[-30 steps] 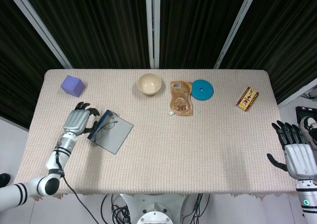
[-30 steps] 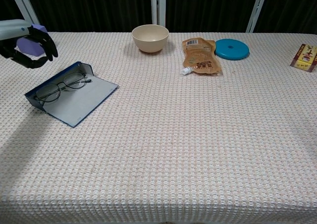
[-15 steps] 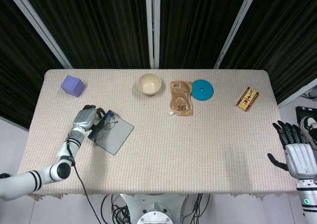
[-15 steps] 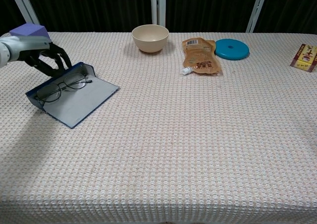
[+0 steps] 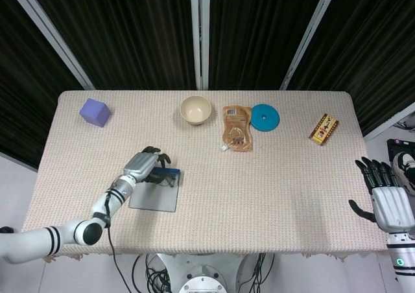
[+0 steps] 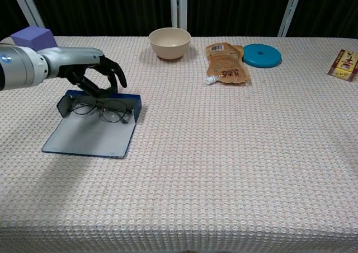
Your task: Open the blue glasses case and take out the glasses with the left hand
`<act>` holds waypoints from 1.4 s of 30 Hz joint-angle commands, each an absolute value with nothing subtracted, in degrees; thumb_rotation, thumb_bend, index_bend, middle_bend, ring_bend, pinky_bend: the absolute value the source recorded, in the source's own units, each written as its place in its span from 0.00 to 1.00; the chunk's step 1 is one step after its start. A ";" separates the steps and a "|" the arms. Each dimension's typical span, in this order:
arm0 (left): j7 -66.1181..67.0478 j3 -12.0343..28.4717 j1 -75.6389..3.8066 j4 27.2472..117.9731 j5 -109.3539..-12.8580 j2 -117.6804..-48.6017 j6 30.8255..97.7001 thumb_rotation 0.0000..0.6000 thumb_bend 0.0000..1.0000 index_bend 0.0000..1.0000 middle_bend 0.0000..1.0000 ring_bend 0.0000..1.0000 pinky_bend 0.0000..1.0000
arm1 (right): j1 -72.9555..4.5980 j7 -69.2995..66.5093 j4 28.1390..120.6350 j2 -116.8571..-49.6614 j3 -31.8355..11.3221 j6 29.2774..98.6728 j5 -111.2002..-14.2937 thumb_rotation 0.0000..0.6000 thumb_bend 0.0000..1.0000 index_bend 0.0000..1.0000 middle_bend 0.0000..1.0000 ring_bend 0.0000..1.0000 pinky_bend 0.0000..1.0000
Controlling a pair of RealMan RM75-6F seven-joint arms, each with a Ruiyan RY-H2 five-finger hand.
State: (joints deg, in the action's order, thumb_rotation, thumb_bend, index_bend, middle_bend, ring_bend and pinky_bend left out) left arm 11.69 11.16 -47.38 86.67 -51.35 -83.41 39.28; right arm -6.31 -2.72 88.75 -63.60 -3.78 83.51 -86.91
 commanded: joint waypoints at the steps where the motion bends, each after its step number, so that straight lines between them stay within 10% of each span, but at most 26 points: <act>1: 13.99 9.50 -47.10 87.32 -53.78 -82.81 42.64 0.99 0.46 0.29 0.33 0.09 0.00 | -6.47 -2.75 88.75 -63.59 -3.85 83.33 -86.92 1.00 0.16 0.01 0.05 0.00 0.00; 42: 21.35 5.88 -46.32 83.38 -51.51 -86.54 49.20 1.00 0.45 0.42 0.34 0.11 0.00 | -6.85 -3.34 87.97 -63.89 -3.86 82.41 -86.16 1.00 0.15 0.01 0.05 0.00 0.00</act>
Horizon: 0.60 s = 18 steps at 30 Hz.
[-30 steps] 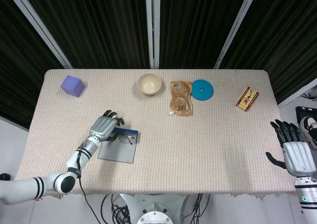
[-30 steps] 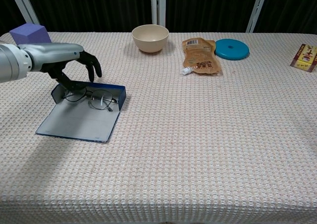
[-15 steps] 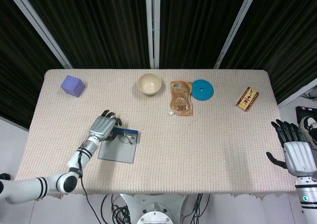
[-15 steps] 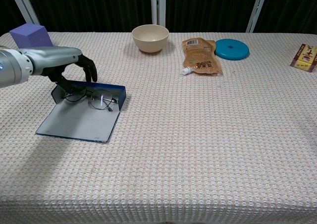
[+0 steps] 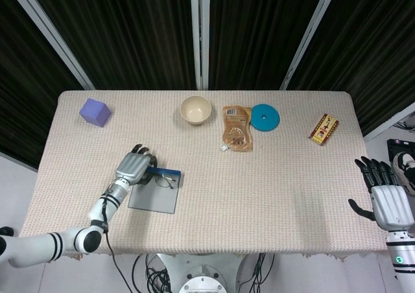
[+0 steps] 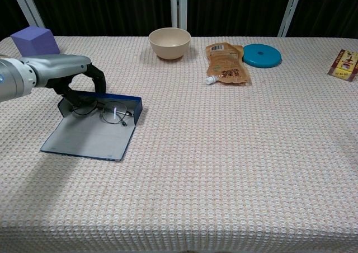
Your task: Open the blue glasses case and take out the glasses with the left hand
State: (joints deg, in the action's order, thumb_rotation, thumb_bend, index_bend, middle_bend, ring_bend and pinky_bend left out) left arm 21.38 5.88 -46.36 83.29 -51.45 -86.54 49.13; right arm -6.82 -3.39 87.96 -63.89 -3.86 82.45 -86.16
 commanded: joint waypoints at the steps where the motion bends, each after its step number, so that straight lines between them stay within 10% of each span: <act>1: 21.37 5.89 -46.31 83.42 -51.58 -86.55 49.25 1.00 0.45 0.42 0.34 0.11 0.00 | -6.88 -3.29 87.99 -63.89 -3.86 82.36 -86.16 1.00 0.15 0.02 0.05 0.00 0.00; 18: 20.55 6.62 -46.31 82.31 -51.99 -86.96 49.20 1.00 0.48 0.52 0.40 0.15 0.01 | -6.90 -2.92 88.37 -63.75 -3.95 82.24 -85.81 1.00 0.15 0.01 0.05 0.00 0.00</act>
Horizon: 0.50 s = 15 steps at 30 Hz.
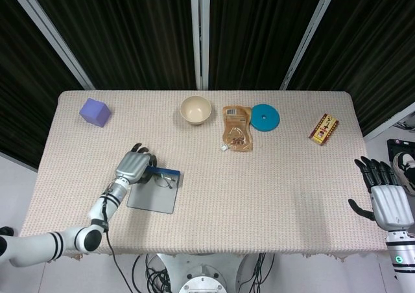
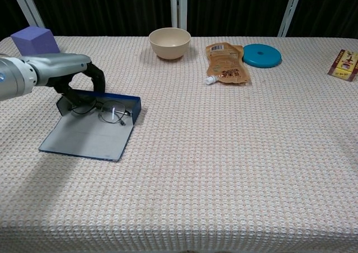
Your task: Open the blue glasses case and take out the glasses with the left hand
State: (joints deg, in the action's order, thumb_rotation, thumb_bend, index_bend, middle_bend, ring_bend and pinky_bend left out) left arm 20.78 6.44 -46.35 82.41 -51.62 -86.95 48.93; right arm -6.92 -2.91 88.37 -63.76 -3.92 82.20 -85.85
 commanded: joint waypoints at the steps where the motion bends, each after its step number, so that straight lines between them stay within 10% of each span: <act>1: 20.35 6.77 -46.24 82.27 -52.30 -86.97 49.50 1.00 0.48 0.53 0.40 0.16 0.01 | -6.88 -2.95 88.36 -63.75 -3.96 82.26 -85.77 1.00 0.15 0.01 0.05 0.00 0.00; 15: 4.31 11.34 -44.95 67.82 -67.27 -95.68 60.13 1.00 0.48 0.57 0.45 0.19 0.02 | -6.58 -3.48 88.04 -63.57 -4.11 82.11 -84.84 1.00 0.15 0.01 0.05 0.00 0.00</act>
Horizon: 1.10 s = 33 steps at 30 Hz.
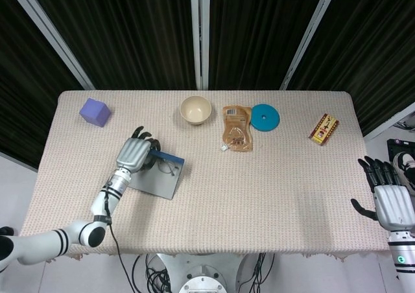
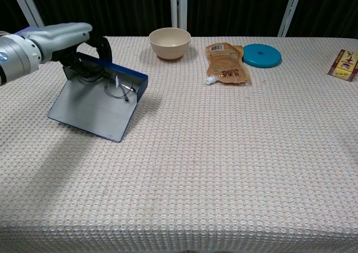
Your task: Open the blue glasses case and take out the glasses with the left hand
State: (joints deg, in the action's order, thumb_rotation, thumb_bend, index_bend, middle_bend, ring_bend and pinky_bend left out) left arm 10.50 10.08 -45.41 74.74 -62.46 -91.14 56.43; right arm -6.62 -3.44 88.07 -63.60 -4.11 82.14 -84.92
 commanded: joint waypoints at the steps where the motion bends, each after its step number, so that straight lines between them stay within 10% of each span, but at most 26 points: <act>1: 2.77 11.51 -44.89 65.67 -68.09 -96.91 60.84 1.00 0.48 0.57 0.45 0.20 0.02 | -6.54 -3.50 88.02 -63.54 -4.10 82.09 -84.79 1.00 0.15 0.01 0.05 0.00 0.00; 33: -15.21 6.05 -45.22 23.98 -84.32 -115.34 70.20 1.00 0.46 0.49 0.38 0.17 0.03 | -6.33 -2.80 89.04 -63.10 -4.14 81.77 -84.27 1.00 0.15 0.01 0.05 0.00 0.00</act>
